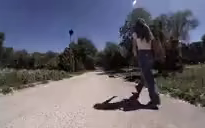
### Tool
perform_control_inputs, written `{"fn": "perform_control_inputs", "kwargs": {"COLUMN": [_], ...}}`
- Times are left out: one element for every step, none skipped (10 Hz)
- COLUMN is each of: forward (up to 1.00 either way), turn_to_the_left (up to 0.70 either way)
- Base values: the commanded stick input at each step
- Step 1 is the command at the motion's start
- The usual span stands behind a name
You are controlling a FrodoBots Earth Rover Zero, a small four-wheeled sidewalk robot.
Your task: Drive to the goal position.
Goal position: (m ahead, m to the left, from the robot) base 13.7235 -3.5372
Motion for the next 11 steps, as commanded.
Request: {"fn": "perform_control_inputs", "kwargs": {"forward": [0.7,0.7,0.7,0.7,0.7,0.7,0.7,0.7,0.7,0.7,0.7], "turn_to_the_left": [0.01,0.01,0.01,0.01,0.01,0.01,0.01,0.01,0.01,0.01,0.01]}}
